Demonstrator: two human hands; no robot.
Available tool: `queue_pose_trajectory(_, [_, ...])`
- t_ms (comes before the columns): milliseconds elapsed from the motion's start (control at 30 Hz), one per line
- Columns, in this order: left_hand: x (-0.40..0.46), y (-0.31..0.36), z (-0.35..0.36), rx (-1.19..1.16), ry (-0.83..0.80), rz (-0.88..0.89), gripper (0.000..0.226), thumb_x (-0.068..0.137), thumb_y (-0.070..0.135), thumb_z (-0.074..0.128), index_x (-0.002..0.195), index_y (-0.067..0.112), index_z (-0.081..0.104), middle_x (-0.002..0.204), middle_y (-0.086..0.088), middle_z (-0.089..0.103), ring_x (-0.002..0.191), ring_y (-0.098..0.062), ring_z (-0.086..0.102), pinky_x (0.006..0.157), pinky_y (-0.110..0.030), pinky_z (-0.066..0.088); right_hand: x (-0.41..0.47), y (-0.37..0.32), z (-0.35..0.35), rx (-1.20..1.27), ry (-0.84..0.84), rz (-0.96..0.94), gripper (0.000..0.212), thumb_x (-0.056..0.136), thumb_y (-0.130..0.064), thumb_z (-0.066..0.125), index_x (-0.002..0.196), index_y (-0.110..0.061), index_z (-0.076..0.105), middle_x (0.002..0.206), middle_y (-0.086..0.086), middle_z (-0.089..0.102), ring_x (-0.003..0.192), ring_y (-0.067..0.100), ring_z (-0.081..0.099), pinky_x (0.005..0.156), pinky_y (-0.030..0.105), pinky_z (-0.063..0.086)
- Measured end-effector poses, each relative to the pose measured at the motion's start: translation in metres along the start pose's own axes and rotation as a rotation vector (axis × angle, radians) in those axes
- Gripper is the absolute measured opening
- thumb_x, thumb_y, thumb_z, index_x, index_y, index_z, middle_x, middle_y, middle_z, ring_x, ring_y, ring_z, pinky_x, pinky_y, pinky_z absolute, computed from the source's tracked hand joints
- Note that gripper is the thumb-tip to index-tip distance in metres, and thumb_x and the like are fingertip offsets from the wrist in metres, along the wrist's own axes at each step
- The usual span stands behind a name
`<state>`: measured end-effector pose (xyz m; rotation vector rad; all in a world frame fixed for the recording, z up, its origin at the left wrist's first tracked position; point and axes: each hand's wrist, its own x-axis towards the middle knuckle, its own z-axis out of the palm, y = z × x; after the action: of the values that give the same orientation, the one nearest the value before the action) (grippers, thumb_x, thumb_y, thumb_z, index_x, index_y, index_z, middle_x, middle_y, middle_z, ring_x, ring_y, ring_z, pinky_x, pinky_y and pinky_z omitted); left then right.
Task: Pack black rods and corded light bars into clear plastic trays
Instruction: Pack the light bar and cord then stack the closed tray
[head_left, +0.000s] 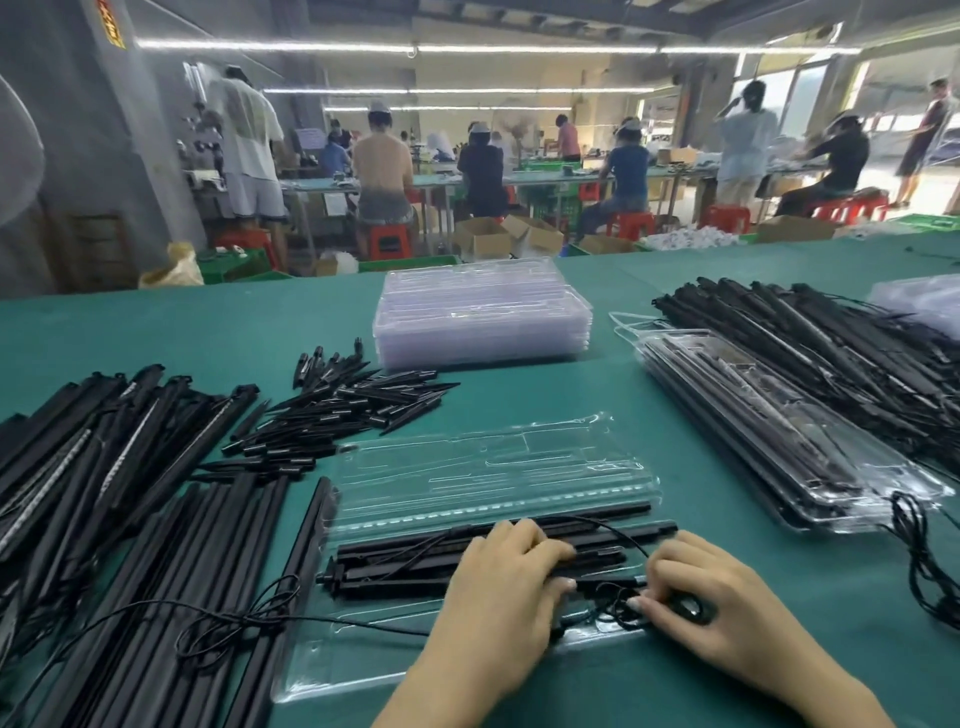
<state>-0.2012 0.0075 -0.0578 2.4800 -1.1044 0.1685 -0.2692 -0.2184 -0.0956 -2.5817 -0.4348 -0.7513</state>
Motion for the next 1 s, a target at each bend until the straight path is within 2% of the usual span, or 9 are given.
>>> queue_pose_trajectory(100, [0.014,0.025,0.019,0.178,-0.091,0.119,0.04,0.093,0.044,0.043,0.13,0.034,0.056,0.13,0.019,0.055,0.123,-0.002,0.05,0.099,-0.019,0.04,0.002,0.0,0.003,-0.047,0.028,-0.036,0.031,0.079,-0.028,0.072,0.06,-0.02,0.049,0.067,-0.011,0.048,0.064,0.01,0.046,0.059,0.024,0.043])
queue_pose_trajectory(167, [0.019,0.04,0.025,0.247,-0.193,0.053,0.049,0.086,0.053,0.034,0.119,0.038,0.065,0.126,0.017,0.061,0.12,-0.002,0.054,0.101,-0.027,0.042,0.002,0.002,0.004,-0.057,0.036,-0.05,0.033,0.072,-0.017,0.075,0.06,-0.021,0.045,0.067,-0.01,0.044,0.064,0.009,0.041,0.057,0.024,0.04])
queue_pose_trajectory(200, [0.021,0.042,0.028,0.255,-0.227,-0.004,0.056,0.086,0.055,0.027,0.126,0.035,0.06,0.136,0.009,0.055,0.129,-0.008,0.047,0.108,-0.034,0.03,0.0,0.004,0.004,-0.054,0.04,-0.049,0.034,0.068,-0.013,0.075,0.06,-0.022,0.044,0.067,-0.009,0.043,0.064,0.009,0.04,0.057,0.024,0.039])
queue_pose_trajectory(267, [0.032,0.032,0.036,0.23,-0.191,-0.056,0.072,0.09,0.062,0.018,0.151,0.024,0.021,0.158,-0.007,0.009,0.147,-0.022,0.002,0.114,-0.046,-0.007,-0.003,0.007,0.004,-0.028,0.051,-0.027,0.03,0.069,-0.014,0.076,0.059,-0.022,0.048,0.066,-0.009,0.043,0.064,0.008,0.04,0.058,0.025,0.039])
queue_pose_trajectory(333, [0.04,0.014,0.038,0.219,-0.255,-0.156,0.082,0.09,0.069,0.015,0.152,0.021,-0.007,0.156,-0.003,-0.02,0.143,-0.023,-0.025,0.109,-0.053,-0.026,-0.006,0.008,0.002,0.024,0.059,0.026,0.028,0.077,-0.026,0.074,0.058,-0.023,0.053,0.066,-0.012,0.044,0.06,0.007,0.044,0.057,0.024,0.041])
queue_pose_trajectory(567, [0.029,0.005,0.046,0.213,-0.153,-0.116,0.061,0.099,0.052,0.021,0.151,0.022,0.014,0.153,0.002,0.02,0.138,-0.016,0.017,0.115,-0.039,0.008,-0.007,0.01,0.002,0.121,0.043,0.082,0.033,0.086,-0.041,0.065,0.061,-0.023,0.054,0.068,-0.012,0.045,0.06,0.004,0.048,0.053,0.02,0.041])
queue_pose_trajectory(700, [0.028,0.01,0.048,0.132,-0.17,-0.153,0.068,0.095,0.06,0.016,0.152,0.023,0.011,0.155,0.007,0.017,0.14,-0.01,0.011,0.116,-0.046,-0.004,-0.008,0.009,0.001,0.12,0.056,0.082,0.034,0.091,-0.045,0.058,0.063,-0.025,0.058,0.072,-0.016,0.05,0.065,0.002,0.05,0.06,0.018,0.041])
queue_pose_trajectory(833, [0.025,0.017,0.052,0.142,-0.287,-0.169,0.097,0.068,0.084,0.0,0.151,0.034,-0.008,0.16,0.0,-0.005,0.146,-0.019,-0.01,0.101,-0.058,-0.029,-0.004,0.006,0.001,0.019,0.06,0.023,0.038,0.092,-0.042,0.054,0.058,-0.025,0.059,0.075,-0.02,0.052,0.072,-0.001,0.045,0.068,0.019,0.037])
queue_pose_trajectory(1000, [0.029,0.015,0.054,0.186,-0.319,-0.158,0.087,0.076,0.077,0.01,0.149,0.037,-0.012,0.16,-0.005,-0.01,0.146,-0.024,-0.015,0.093,-0.06,-0.033,0.008,0.007,-0.013,0.138,-0.153,0.122,0.033,0.095,-0.041,0.048,0.065,-0.037,0.062,0.071,-0.021,0.054,0.072,-0.003,0.049,0.073,0.015,0.034])
